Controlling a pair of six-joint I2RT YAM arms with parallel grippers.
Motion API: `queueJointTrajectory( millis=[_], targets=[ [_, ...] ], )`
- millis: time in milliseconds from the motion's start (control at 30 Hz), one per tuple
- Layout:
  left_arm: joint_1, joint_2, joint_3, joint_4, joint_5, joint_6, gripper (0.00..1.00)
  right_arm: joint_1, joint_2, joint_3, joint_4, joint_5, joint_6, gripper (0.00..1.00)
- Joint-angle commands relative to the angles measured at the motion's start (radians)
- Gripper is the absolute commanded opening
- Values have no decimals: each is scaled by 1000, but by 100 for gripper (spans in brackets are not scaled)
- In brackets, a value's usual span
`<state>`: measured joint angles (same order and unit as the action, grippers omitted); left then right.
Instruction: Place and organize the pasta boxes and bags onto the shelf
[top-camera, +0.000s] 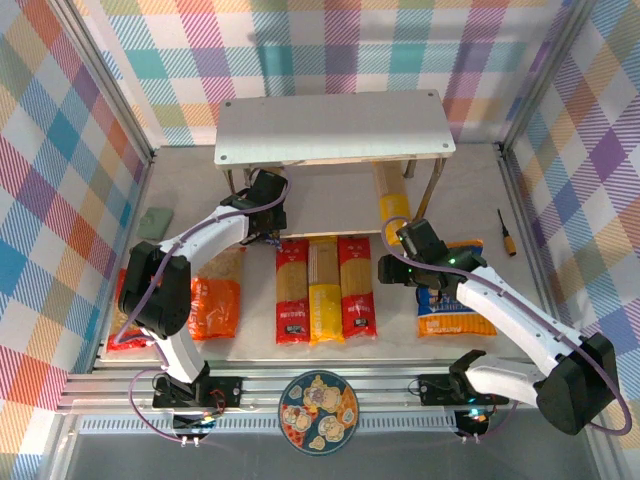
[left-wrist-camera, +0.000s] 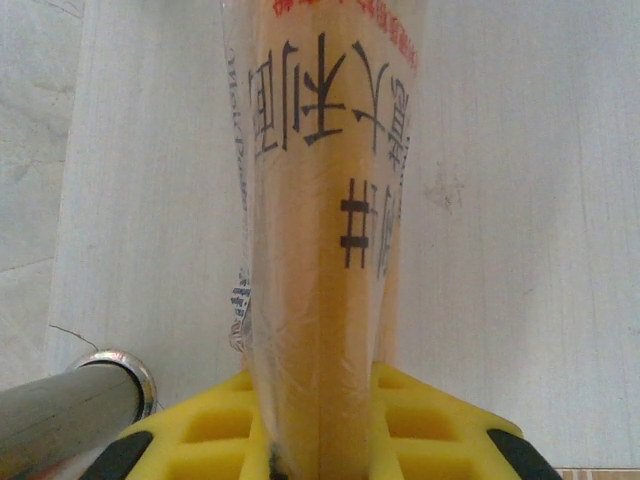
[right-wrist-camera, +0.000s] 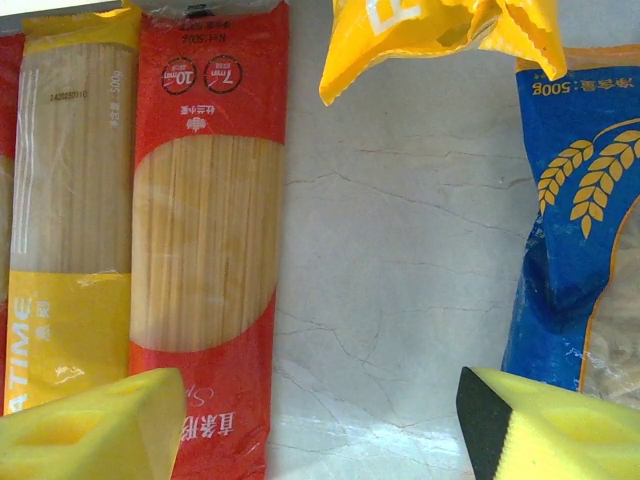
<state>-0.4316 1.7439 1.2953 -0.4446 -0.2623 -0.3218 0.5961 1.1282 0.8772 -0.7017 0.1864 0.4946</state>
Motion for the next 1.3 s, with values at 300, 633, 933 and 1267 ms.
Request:
queueJointTrajectory(
  millis=[300,633,933,1267],
  targets=[
    [24,11,48,47,-6,-20,27,7,4,39,-21,7,15,73],
    [25,-2,39,38,-2,-23,55,9,4,34,-23,7,20,73],
    [25,-70,21,50,1,-10,61,11,5,29,-22,5,25,73],
    [0,-211,-25,64,33,38,53,20,19,25,-14,4,35,73]
  ],
)
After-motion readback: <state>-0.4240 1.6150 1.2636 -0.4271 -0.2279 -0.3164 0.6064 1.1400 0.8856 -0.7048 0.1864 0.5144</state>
